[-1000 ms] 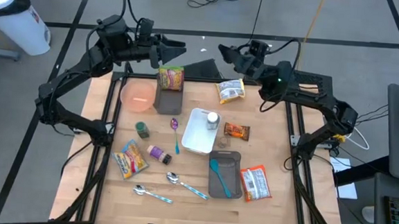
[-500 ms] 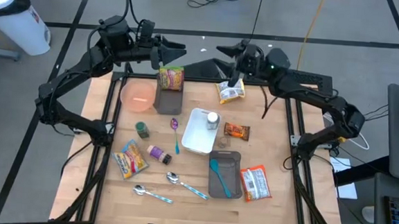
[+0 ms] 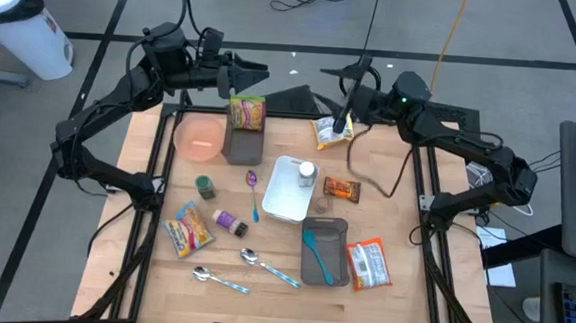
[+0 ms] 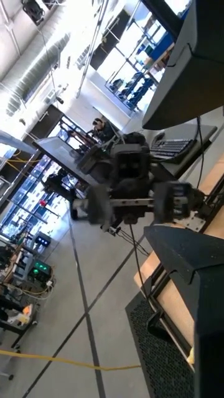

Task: Pick & Place Food Item
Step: Put the yellow noodle pack into the top black bin

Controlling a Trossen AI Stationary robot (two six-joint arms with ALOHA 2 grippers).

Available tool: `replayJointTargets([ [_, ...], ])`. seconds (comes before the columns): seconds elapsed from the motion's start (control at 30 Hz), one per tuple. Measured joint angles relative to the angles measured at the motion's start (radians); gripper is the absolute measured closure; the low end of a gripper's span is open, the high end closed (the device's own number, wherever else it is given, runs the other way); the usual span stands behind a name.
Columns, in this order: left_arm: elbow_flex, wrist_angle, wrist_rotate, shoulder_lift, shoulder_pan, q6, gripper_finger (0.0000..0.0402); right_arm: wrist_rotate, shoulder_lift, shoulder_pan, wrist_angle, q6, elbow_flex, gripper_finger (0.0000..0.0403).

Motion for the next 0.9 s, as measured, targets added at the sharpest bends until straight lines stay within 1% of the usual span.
replayJointTargets([
  [0.07,0.0,0.0,0.0,0.0,0.0,0.0,0.013,-0.001,0.001,0.017,-0.016,-0.174,0.0,0.0151],
  [0.2,0.0,0.001,0.001,0.004,0.0,-0.023,0.0131,-0.005,0.001,0.051,-0.006,-0.462,0.0,0.0151],
  [0.27,0.0,-0.003,0.008,0.007,0.0,-0.047,0.013,-0.005,0.001,0.067,-0.005,-0.573,0.0,0.0151],
  [0.33,0.0,-0.006,0.008,0.008,0.0,-0.054,0.0131,-0.005,0.001,0.082,-0.006,-0.65,0.0,0.0151],
  [0.5,0.0,-0.033,0.014,0.007,0.0,-0.046,0.013,-0.006,0.001,0.115,0.003,-0.752,0.0,0.0151],
  [0.73,0.0,-0.085,0.031,0.017,-0.004,-0.044,0.013,-0.006,0.001,0.132,0.002,-0.833,0.0,0.0151],
  [0.9,0.0,-0.087,0.105,0.055,-0.011,-0.064,0.0131,-0.006,0.001,0.132,0.003,-0.859,0.0,0.0151],
])
